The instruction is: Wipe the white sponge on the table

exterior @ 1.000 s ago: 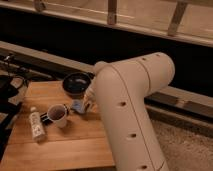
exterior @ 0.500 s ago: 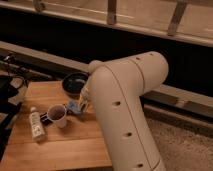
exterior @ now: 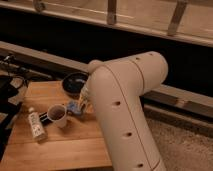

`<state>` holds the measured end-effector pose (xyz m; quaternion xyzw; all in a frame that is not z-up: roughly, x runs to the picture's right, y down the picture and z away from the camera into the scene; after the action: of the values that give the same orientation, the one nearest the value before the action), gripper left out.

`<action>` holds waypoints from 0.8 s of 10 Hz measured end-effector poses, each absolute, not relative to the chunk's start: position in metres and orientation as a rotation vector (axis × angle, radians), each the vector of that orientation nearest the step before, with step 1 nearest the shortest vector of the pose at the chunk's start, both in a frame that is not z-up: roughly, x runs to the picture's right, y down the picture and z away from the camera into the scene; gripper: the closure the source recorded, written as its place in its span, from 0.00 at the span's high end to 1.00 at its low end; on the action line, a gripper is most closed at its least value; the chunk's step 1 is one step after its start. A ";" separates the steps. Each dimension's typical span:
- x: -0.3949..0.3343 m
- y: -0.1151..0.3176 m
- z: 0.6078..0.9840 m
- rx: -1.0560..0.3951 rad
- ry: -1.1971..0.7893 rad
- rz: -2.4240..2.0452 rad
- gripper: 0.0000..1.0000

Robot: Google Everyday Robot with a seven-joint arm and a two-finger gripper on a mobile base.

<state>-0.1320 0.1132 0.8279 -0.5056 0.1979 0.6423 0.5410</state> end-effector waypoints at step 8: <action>-0.085 0.077 0.883 -1.014 0.422 1.862 0.00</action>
<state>-0.0848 0.0772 0.8831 -0.4140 0.1722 0.7599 0.4705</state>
